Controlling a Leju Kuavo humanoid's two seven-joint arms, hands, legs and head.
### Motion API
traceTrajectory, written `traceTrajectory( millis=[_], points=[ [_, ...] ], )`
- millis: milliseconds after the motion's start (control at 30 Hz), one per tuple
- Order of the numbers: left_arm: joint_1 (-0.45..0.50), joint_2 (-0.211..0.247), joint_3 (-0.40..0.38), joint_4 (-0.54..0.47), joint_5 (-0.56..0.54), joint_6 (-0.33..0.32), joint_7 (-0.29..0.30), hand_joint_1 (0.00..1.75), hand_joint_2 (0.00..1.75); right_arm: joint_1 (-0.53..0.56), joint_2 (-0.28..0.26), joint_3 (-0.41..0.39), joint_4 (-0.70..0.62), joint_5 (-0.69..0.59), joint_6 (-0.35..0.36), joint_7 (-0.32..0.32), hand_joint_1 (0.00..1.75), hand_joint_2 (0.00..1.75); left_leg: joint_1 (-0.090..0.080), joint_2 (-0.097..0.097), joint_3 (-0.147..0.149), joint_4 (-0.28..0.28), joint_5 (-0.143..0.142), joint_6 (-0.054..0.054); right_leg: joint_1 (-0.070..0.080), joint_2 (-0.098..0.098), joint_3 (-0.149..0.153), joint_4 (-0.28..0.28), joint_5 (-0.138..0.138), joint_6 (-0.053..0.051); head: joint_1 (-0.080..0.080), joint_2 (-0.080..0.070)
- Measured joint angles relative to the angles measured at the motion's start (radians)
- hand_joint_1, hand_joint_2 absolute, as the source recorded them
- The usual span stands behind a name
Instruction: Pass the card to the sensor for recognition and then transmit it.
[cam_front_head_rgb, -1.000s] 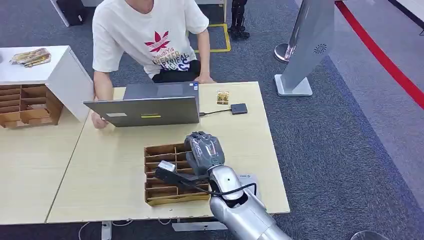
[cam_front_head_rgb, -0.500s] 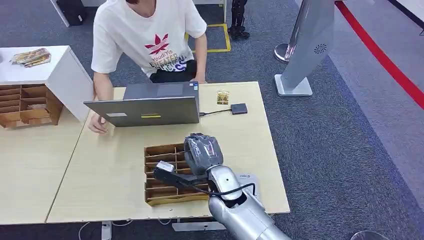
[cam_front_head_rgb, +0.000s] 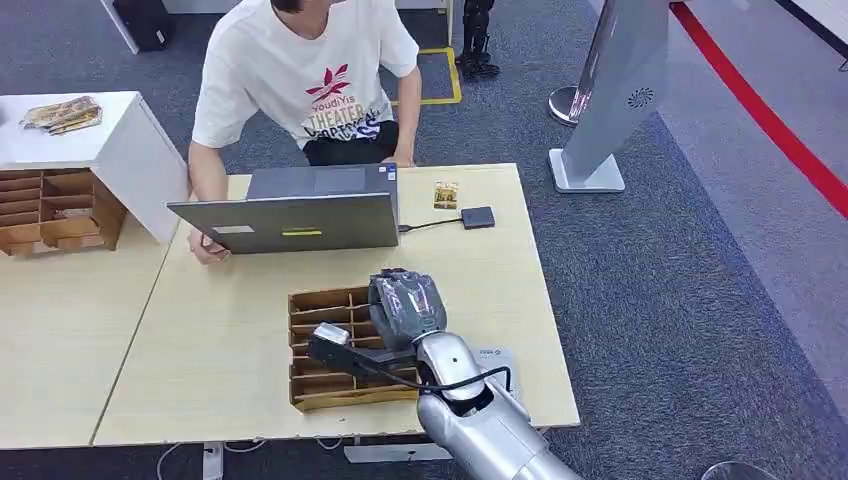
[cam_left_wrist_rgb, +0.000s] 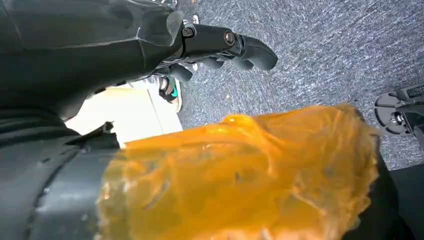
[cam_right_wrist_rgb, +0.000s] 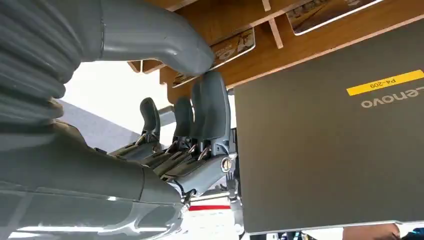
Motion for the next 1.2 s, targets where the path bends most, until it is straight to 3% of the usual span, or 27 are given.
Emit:
traceTrajectory(
  millis=[233,733,900,967,1033,1200],
  points=[
    [0.000,0.000,0.000,0.000,0.000,0.000,0.000,0.00,0.00,0.000,0.000,0.000,0.007,0.000,0.005,0.000,0.99,1.75,0.000,0.000,0.000,0.000,0.000,0.000,0.000,0.000,0.000,0.000,0.000,0.000,0.000,0.000],
    [0.000,0.000,0.000,0.000,0.000,0.000,0.000,0.00,0.00,0.000,0.000,0.000,0.013,0.000,0.010,0.000,0.93,1.75,0.000,0.000,0.000,0.000,0.000,0.000,0.000,0.000,0.000,0.000,0.000,0.000,0.000,0.000],
    [0.000,0.000,0.000,0.000,0.000,0.000,0.000,0.00,0.00,0.000,0.000,0.000,0.016,0.002,0.012,-0.002,1.03,1.75,0.000,0.000,0.000,0.000,0.000,0.000,0.000,0.000,0.000,0.000,0.000,0.000,0.000,0.000],
    [0.000,0.000,0.000,0.000,0.000,0.000,0.000,0.00,0.00,0.000,0.000,0.000,0.018,0.002,0.012,-0.003,1.33,1.75,0.000,0.000,0.000,0.000,0.000,0.000,0.000,0.000,0.000,0.000,0.000,0.000,0.000,0.000],
    [0.000,0.000,0.000,0.000,0.000,0.000,0.000,0.00,0.00,0.000,0.000,0.000,0.019,0.002,0.012,-0.003,1.47,1.75,0.000,0.000,0.000,0.000,0.000,0.000,0.000,0.000,0.000,0.000,0.000,0.000,0.000,0.000],
    [0.000,0.000,0.000,0.000,0.000,0.000,0.000,0.00,0.00,-0.002,0.000,0.000,0.020,0.002,0.012,-0.003,1.54,1.75,0.000,0.000,0.000,0.000,0.000,0.000,0.000,0.000,0.000,0.000,0.000,0.000,0.000,0.000]
  ],
)
